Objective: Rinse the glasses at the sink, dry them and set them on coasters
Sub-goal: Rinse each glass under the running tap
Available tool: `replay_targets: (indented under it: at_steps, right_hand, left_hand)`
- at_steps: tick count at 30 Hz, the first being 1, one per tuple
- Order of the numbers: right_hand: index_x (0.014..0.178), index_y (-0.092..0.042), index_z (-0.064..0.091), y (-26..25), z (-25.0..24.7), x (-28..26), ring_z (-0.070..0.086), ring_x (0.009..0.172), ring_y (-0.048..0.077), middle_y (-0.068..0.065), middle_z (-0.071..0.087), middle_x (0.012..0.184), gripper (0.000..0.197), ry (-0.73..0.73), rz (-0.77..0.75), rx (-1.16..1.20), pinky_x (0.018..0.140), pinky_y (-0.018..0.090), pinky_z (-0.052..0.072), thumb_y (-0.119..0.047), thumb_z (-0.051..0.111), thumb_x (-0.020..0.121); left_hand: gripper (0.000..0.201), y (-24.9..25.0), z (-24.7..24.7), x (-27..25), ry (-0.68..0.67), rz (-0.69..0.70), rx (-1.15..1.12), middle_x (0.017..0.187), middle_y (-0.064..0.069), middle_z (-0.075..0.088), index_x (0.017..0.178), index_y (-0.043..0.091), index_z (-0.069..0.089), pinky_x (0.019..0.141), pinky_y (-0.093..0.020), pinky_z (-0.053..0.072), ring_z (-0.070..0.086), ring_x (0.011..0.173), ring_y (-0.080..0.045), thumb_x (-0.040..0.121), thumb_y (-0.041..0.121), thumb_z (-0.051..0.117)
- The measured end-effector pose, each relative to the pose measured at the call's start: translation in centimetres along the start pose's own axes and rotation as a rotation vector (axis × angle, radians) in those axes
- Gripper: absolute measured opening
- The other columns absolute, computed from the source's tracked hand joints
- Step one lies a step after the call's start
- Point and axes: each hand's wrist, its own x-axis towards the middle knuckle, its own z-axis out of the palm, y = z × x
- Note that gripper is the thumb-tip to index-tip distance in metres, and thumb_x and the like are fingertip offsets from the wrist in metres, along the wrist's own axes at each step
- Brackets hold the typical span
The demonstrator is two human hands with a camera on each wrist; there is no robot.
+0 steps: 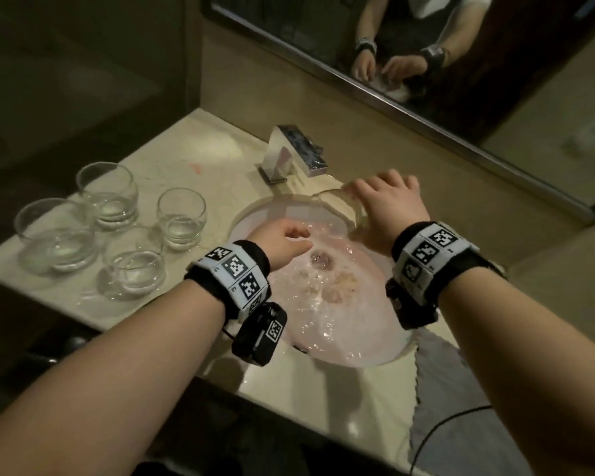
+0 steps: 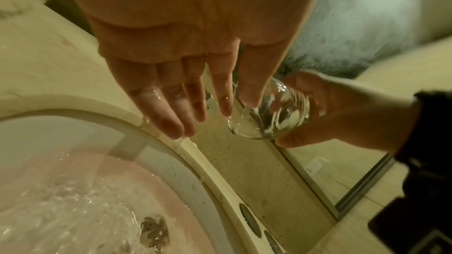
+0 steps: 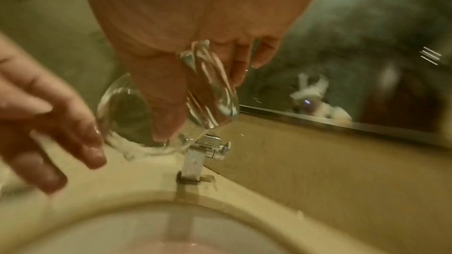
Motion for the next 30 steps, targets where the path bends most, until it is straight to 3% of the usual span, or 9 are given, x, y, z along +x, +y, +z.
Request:
replay_targets:
  at_steps: [2,5,7,8,11,17,20,23,30]
  right_hand:
    - [0.128,-0.027,0.041,-1.2,-0.1,-1.5,0.044,0.112,0.020,-0.006,0.053,0.121,0.068,-0.031,0.244,0.387,0.096,0.037,0.034,-0.048,0.075,0.072]
    - [0.126,-0.016,0.042,-4.2,0.8,-3.7,0.052,0.097,0.013,-0.004,0.054,0.114,0.069,0.004,0.500,1.044,0.078,0.019,0.043,-0.036,0.080,0.072]
    - [0.122,-0.012,0.043,-6.9,1.9,-4.8,0.055,0.088,0.010,0.000,0.056,0.113,0.062,0.049,0.572,1.260,0.064,0.010,0.042,-0.027,0.080,0.074]
    - [0.120,-0.011,0.043,-7.8,2.5,-5.0,0.056,0.087,0.010,0.002,0.056,0.112,0.062,0.050,0.588,1.296,0.064,0.010,0.043,-0.026,0.080,0.073]
    - [0.124,-0.012,0.043,-12.2,4.5,-5.8,0.057,0.100,0.017,0.004,0.057,0.116,0.072,-0.002,0.588,1.304,0.083,0.025,0.046,-0.031,0.084,0.068]
    - [0.110,-0.030,0.043,-18.9,6.8,-5.6,0.053,0.110,0.017,-0.012,0.053,0.107,0.064,-0.091,0.455,1.176,0.100,0.039,0.040,-0.044,0.083,0.061]
    - [0.107,-0.034,0.046,-20.4,7.6,-5.2,0.050,0.110,0.016,-0.014,0.053,0.104,0.059,-0.119,0.387,1.115,0.102,0.044,0.036,-0.046,0.081,0.061]
    - [0.113,-0.034,0.048,-21.2,7.7,-5.2,0.045,0.105,0.010,-0.015,0.050,0.104,0.059,-0.171,0.331,1.034,0.094,0.033,0.028,-0.046,0.080,0.065]
    - [0.118,-0.036,0.044,-22.4,8.9,-5.3,0.049,0.112,0.020,-0.003,0.055,0.118,0.066,-0.252,0.336,1.029,0.087,0.032,0.026,-0.047,0.080,0.064]
  left_hand:
    - [0.029,0.3,-1.3,-1.4,0.006,0.016,0.002,0.125,-0.002,0.057,0.119,0.016,0.059,0.097,-0.038,0.047,0.056,0.111,-0.018,0.091,0.026,0.058]
    - [0.028,0.5,-3.6,-3.4,0.043,0.052,0.066,0.120,-0.003,0.060,0.116,0.016,0.061,0.090,-0.032,0.048,0.057,0.105,-0.018,0.091,0.027,0.058]
    - [0.026,0.3,-5.3,-5.0,0.068,0.068,0.134,0.120,-0.001,0.060,0.114,0.016,0.062,0.086,-0.027,0.046,0.057,0.105,-0.017,0.090,0.027,0.058]
    - [0.024,0.3,-5.8,-5.4,0.074,0.072,0.154,0.121,0.000,0.060,0.112,0.017,0.062,0.085,-0.026,0.044,0.056,0.106,-0.017,0.090,0.028,0.059]
    - [0.022,-0.7,-8.0,-7.8,0.101,0.080,0.218,0.122,0.003,0.060,0.109,0.020,0.063,0.086,-0.023,0.040,0.056,0.108,-0.014,0.090,0.030,0.058]
    - [0.019,-3.3,-11.5,-11.3,0.177,0.038,0.274,0.121,0.003,0.060,0.106,0.020,0.064,0.092,-0.028,0.044,0.057,0.106,-0.015,0.090,0.029,0.058]
    - [0.016,-4.1,-12.3,-12.6,0.213,0.014,0.298,0.118,0.004,0.061,0.103,0.021,0.064,0.089,-0.026,0.043,0.057,0.105,-0.015,0.090,0.029,0.059]
    - [0.018,-4.2,-12.6,-13.3,0.243,0.014,0.311,0.117,0.003,0.061,0.105,0.019,0.064,0.091,-0.026,0.042,0.057,0.106,-0.014,0.091,0.028,0.058]
    - [0.018,-4.0,-11.7,-13.6,0.259,0.007,0.351,0.119,0.004,0.060,0.105,0.021,0.064,0.090,-0.026,0.042,0.055,0.107,-0.014,0.091,0.029,0.056]
